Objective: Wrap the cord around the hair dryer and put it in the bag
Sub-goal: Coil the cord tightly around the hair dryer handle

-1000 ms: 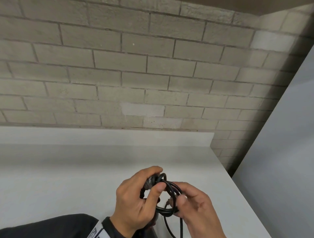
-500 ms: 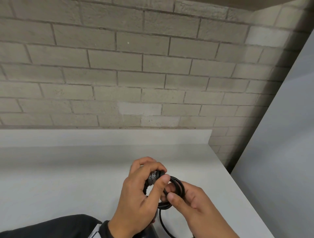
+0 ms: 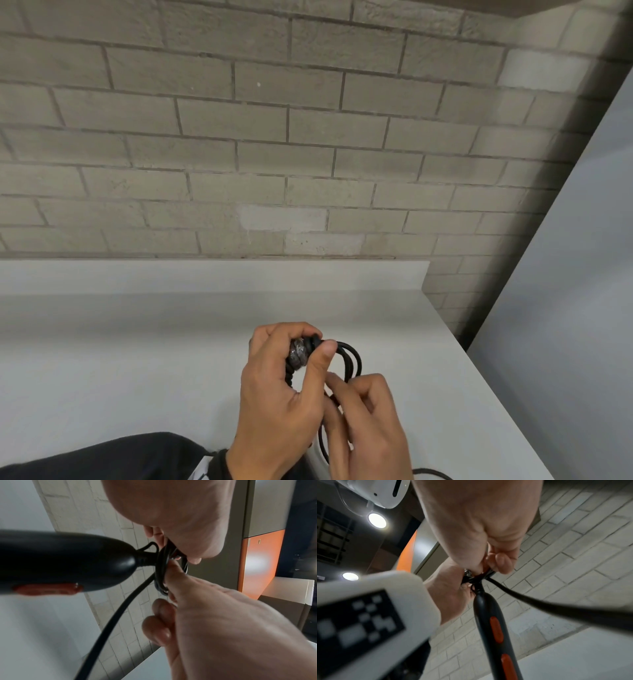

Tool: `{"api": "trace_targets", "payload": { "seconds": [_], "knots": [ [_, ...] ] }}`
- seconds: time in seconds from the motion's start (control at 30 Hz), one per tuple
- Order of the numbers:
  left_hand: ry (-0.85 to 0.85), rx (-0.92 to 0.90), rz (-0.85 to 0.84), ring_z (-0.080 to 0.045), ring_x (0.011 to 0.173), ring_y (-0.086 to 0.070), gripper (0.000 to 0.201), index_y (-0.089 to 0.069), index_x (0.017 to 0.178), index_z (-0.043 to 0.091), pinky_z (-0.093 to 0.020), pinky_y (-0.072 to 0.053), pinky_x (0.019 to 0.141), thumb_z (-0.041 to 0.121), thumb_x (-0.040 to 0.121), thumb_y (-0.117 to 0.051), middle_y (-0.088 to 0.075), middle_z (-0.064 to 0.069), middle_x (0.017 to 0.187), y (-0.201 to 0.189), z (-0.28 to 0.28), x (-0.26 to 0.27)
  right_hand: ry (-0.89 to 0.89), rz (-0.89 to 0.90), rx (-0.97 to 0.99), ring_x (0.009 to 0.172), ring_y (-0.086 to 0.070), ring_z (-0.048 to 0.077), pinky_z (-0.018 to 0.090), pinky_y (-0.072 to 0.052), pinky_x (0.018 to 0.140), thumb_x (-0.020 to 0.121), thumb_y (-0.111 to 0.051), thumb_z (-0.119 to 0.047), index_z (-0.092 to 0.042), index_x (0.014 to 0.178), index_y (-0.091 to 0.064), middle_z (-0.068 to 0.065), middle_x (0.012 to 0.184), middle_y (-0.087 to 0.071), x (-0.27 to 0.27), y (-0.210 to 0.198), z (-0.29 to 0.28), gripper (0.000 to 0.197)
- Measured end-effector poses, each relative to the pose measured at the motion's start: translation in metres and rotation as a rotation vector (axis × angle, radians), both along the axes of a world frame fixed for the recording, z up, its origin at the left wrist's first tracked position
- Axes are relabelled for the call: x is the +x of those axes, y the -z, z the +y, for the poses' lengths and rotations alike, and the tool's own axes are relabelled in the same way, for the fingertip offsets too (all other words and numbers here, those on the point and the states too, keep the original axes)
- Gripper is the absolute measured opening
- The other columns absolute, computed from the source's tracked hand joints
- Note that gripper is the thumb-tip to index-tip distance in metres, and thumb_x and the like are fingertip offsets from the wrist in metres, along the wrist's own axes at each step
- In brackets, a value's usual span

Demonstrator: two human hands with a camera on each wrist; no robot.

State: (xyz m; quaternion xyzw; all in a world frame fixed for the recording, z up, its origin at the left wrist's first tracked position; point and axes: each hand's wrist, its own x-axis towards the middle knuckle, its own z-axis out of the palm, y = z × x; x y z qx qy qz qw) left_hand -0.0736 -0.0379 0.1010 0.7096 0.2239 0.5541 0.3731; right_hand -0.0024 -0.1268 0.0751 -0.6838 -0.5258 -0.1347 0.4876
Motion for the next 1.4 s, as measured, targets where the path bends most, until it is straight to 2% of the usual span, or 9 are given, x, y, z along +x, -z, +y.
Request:
{"api": "trace_targets", "payload": {
  "seconds": [0.17,0.37,0.6,0.73,0.87,0.97,1.13,1.23,1.4],
  "knots": [
    [0.014,0.080,-0.016,-0.012,0.081,-0.063,0.013,-0.063,0.092,0.034,-0.008,-0.046,0.067,0.043,0.083,-0.061,-0.059,0.007,0.090,-0.002,-0.005,0.002,0.028,0.110,-0.133,0.055,-0.042,-0.008,-0.004,-0.026,0.051,0.085,-0.050,-0.042,-0.035,0.090,-0.063,-0.016,0.074,-0.036,0.003,-0.008,-0.006,0.016],
    [0.064,0.177,-0.022,-0.013,0.083,-0.061,0.020,-0.059,0.099,0.031,-0.010,-0.046,0.066,0.045,0.086,-0.063,-0.054,0.017,0.093,0.001,-0.001,0.004,-0.047,0.529,-0.221,0.054,-0.051,0.006,0.009,-0.034,0.050,0.085,-0.065,-0.027,-0.043,0.060,-0.061,-0.006,0.069,-0.044,0.002,-0.023,-0.010,0.030],
    [0.077,0.182,-0.017,-0.009,0.080,-0.062,0.029,-0.060,0.100,0.032,-0.007,-0.044,0.068,0.059,0.091,-0.054,-0.055,0.015,0.092,0.002,0.008,0.003,-0.284,1.045,-0.247,0.045,-0.038,0.013,0.024,-0.032,0.047,0.086,-0.067,-0.022,-0.018,0.067,-0.070,-0.003,0.056,-0.039,0.011,-0.040,-0.017,0.020],
    [0.059,0.174,-0.021,-0.010,0.079,-0.063,0.029,-0.061,0.097,0.032,-0.008,-0.045,0.068,0.059,0.093,-0.052,-0.056,0.015,0.091,0.003,0.012,0.002,-0.490,1.394,-0.209,0.046,-0.038,0.015,0.025,-0.033,0.044,0.072,-0.069,-0.026,-0.006,0.066,-0.068,0.007,0.055,-0.041,0.023,-0.057,-0.020,0.022],
    [0.049,0.237,0.008,-0.015,0.084,-0.060,0.027,-0.062,0.093,0.032,-0.017,-0.047,0.070,0.058,0.094,-0.052,-0.053,0.020,0.091,0.001,0.014,0.003,-0.616,1.720,-0.054,0.044,-0.043,0.019,0.029,-0.037,0.039,0.045,-0.095,-0.027,-0.001,0.063,-0.062,0.008,0.060,-0.046,0.034,-0.059,-0.022,0.046],
    [0.016,0.256,0.051,-0.018,0.090,-0.057,0.026,-0.063,0.092,0.035,-0.030,-0.048,0.071,0.059,0.093,-0.052,-0.053,0.021,0.092,-0.001,0.016,0.004,-0.625,1.629,-0.027,0.048,-0.048,0.022,0.031,-0.041,0.044,0.037,-0.098,-0.035,-0.004,0.065,-0.065,0.010,0.062,-0.051,0.034,-0.053,-0.023,0.054],
    [0.007,0.291,0.141,-0.013,0.094,-0.054,0.023,-0.065,0.090,0.033,-0.037,-0.048,0.073,0.054,0.091,-0.056,-0.061,0.024,0.086,-0.010,0.020,0.003,-0.457,1.113,-0.050,0.063,-0.065,0.027,0.038,-0.055,0.071,0.063,-0.084,-0.042,-0.013,0.078,-0.066,0.008,0.070,-0.064,0.023,-0.041,-0.025,0.037],
    [0.020,0.296,0.273,-0.008,0.093,-0.057,0.022,-0.066,0.091,0.035,-0.033,-0.046,0.081,0.055,0.090,-0.057,-0.063,0.024,0.089,-0.018,0.021,-0.001,-0.334,0.992,0.059,0.068,-0.071,0.030,0.044,-0.060,0.075,0.074,-0.075,-0.033,-0.018,0.078,-0.069,0.006,0.074,-0.068,0.017,-0.037,-0.023,0.016],
    [0.093,0.220,0.289,-0.004,0.083,-0.060,0.021,-0.059,0.095,0.033,-0.010,-0.042,0.071,0.052,0.094,-0.048,-0.060,0.021,0.088,-0.022,0.013,-0.003,-0.333,0.979,0.144,0.074,-0.072,0.032,0.041,-0.061,0.075,0.068,-0.077,-0.040,-0.015,0.082,-0.072,0.014,0.077,-0.070,0.011,-0.037,-0.020,0.030]
  ]
}}
